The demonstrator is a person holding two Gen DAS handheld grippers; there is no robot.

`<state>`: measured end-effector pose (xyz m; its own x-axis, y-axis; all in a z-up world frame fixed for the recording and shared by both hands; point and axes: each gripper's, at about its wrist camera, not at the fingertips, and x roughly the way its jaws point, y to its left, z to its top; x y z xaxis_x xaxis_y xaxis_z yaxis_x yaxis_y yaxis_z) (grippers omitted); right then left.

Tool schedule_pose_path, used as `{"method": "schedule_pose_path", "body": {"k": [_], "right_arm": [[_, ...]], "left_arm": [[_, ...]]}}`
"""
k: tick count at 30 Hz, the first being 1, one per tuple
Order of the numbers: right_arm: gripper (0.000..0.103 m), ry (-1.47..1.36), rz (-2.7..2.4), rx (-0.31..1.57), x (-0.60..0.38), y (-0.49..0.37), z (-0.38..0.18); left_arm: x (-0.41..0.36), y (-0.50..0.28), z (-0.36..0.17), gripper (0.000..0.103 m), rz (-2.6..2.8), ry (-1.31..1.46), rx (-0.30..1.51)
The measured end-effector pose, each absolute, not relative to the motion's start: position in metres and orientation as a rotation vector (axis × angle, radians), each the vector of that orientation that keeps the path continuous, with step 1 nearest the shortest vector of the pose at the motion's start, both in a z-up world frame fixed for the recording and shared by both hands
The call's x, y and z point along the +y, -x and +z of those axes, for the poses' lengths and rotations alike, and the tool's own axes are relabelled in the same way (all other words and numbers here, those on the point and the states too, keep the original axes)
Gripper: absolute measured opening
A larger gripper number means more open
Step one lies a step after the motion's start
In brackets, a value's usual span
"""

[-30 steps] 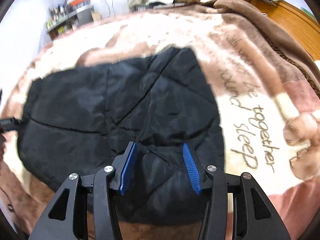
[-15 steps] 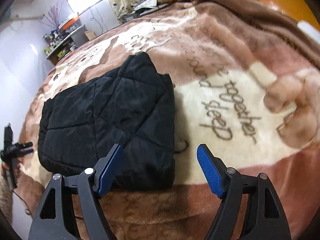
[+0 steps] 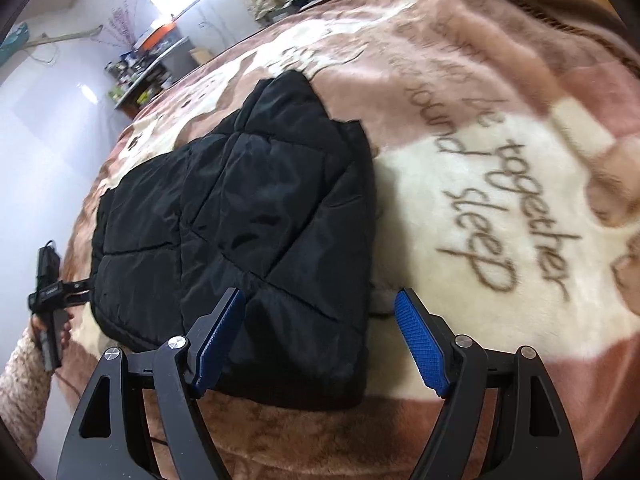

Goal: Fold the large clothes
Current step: 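Open both grippers and push the folded jacket edges neat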

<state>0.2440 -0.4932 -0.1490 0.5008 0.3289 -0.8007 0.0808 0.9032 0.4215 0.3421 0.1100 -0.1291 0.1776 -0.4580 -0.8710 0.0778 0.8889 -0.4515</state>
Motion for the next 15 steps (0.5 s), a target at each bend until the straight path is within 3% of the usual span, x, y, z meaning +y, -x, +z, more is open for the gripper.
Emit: {"method": "schedule_pose_path", "body": {"k": [8,11,15], "right_arm": [[0.081,-0.539,0.253,1.092,-0.506,-0.273,-0.179],[0.096,-0.598,0.287,1.122,-0.509,-0.282,-0.193],[0.097,-0.658,0.353,1.125,-0.510,-0.289,-0.208]], "left_arm": [[0.095,-0.358,-0.151,0.102,-0.406,0.317,1.373],[0.092,-0.362,-0.157,0.103,-0.419,0.324,1.379],[0.092,-0.368,-0.166,0.103,-0.449,0.346,1.395]]}}
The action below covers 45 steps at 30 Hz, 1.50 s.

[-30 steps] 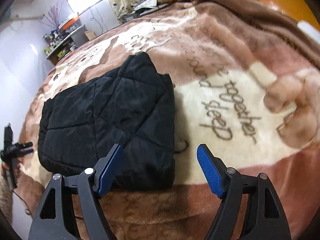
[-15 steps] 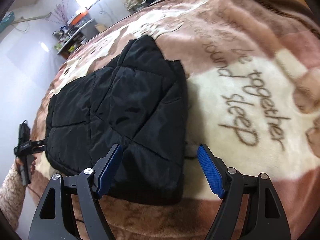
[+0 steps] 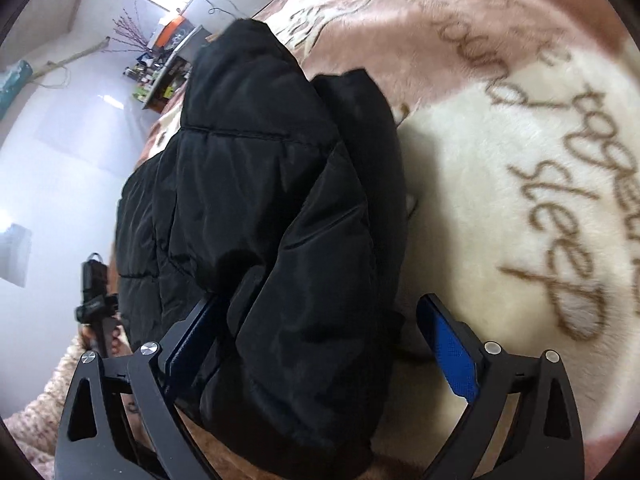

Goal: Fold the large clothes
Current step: 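Open both grippers and push the folded jacket edges neat, then grasp the jacket edge with both grippers and lift it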

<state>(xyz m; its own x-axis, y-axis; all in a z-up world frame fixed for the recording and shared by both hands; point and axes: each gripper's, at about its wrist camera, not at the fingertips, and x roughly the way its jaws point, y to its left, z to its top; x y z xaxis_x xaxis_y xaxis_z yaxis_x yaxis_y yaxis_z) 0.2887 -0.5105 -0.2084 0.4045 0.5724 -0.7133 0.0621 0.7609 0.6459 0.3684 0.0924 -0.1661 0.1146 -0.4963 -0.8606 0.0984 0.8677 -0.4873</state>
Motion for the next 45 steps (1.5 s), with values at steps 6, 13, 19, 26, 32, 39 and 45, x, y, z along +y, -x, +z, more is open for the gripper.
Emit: {"method": "schedule_pose_path", "body": {"k": [6,13,19,26,32,39,45], "right_arm": [[0.097,-0.700,0.435,1.153,-0.513,-0.297,-0.220],[0.097,-0.659,0.509,1.193,-0.510,-0.310,-0.226],[0.097,-0.603,0.557,1.166,-0.502,-0.307,-0.222],[0.079,-0.615,0.575,1.145,-0.504,-0.304,-0.220],[0.077,-0.632,0.587,1.149,-0.517,-0.305,-0.222],[0.083,-0.698,0.586,1.158,-0.527,-0.304,-0.233],[0.071,-0.651,0.552,1.167,-0.525,-0.298,-0.226]], "left_arm": [[0.092,-0.383,-0.182,0.103,-0.488,0.384,1.436],[0.083,-0.399,-0.193,0.103,-0.530,0.410,1.470],[0.076,-0.416,-0.200,0.103,-0.553,0.449,1.502],[0.074,-0.431,-0.199,0.099,-0.564,0.511,1.488],[0.078,-0.450,-0.195,0.090,-0.585,0.585,1.462],[0.075,-0.447,-0.205,0.090,-0.577,0.596,1.511],[0.075,-0.442,-0.201,0.070,-0.547,0.596,1.508]]}}
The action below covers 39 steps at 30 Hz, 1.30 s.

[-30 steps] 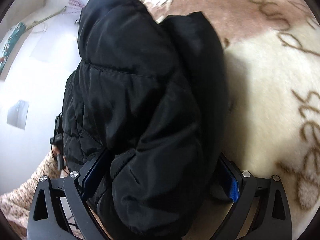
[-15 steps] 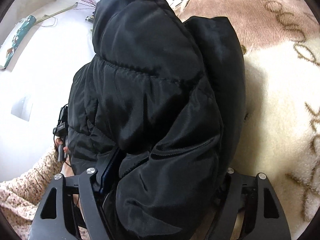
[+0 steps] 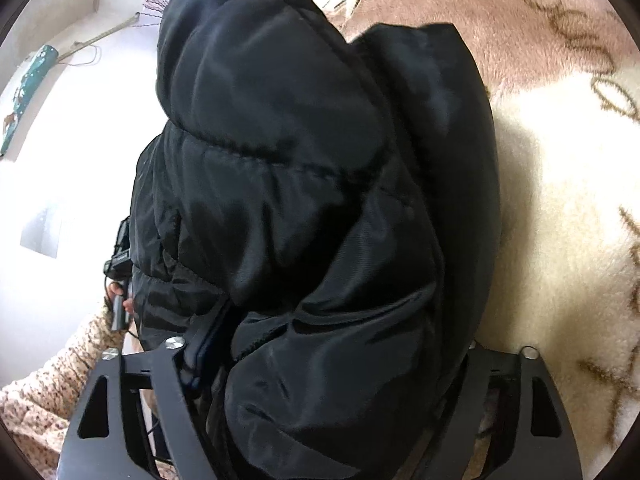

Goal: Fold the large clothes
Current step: 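Grasp the jacket edge with both grippers and lift it, then fold the lifted jacket edge over the bundle with both grippers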

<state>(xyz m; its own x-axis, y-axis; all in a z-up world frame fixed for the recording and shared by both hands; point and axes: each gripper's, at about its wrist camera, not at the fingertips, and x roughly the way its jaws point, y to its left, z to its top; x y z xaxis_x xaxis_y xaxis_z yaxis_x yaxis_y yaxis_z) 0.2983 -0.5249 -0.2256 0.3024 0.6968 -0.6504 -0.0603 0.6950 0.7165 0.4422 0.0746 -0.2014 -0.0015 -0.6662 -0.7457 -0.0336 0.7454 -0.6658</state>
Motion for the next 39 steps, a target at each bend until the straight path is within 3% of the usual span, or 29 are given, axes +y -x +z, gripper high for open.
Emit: {"method": "schedule_pose_path", "body": {"k": [4,12,27,39], "right_arm": [[0.054,-0.609,0.549,1.117,-0.523,-0.289,-0.212],[0.037,-0.474,0.467,1.071,-0.504,-0.270,-0.174],[0.034,-0.393,0.477,0.926,-0.466,-0.241,-0.104],[0.034,-0.383,0.582,0.870,-0.391,-0.260,-0.100]], "left_arm": [[0.067,-0.437,-0.188,0.055,-0.537,0.566,1.478],[0.065,-0.427,-0.144,0.040,-0.525,0.488,1.414],[0.099,-0.390,-0.084,0.037,-0.533,0.504,1.274],[0.177,-0.360,-0.049,0.037,-0.462,0.518,1.166]]}}
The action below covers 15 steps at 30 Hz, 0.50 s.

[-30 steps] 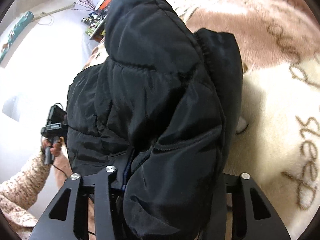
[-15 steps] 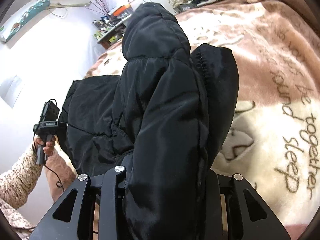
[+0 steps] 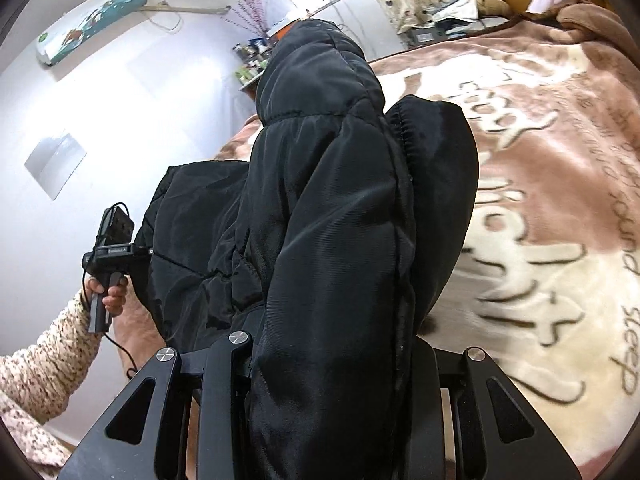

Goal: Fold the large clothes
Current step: 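Fold the lifted jacket edge over the bundle with both grippers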

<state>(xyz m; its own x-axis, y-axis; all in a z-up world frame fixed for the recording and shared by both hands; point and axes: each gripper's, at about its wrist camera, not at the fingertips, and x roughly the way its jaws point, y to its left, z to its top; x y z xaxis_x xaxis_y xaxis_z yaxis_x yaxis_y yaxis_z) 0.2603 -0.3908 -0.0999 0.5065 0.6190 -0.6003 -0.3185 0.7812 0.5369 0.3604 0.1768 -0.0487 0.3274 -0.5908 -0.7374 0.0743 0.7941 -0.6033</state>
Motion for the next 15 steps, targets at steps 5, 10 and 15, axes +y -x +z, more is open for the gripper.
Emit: {"method": "schedule_pose_path", "body": {"k": [5,10,15], "right_arm": [[0.034,-0.368,0.615,0.878,-0.369,-0.279,-0.118],[0.034,-0.368,0.630,0.903,-0.343,-0.288,-0.137],[0.034,-0.356,0.620,0.946,-0.324,-0.300,-0.163]], "left_arm": [[0.203,-0.354,-0.043,0.037,-0.407,0.509,1.156],[0.224,-0.344,-0.051,0.037,-0.364,0.506,1.161],[0.243,-0.337,-0.082,0.037,-0.327,0.501,1.193]]}}
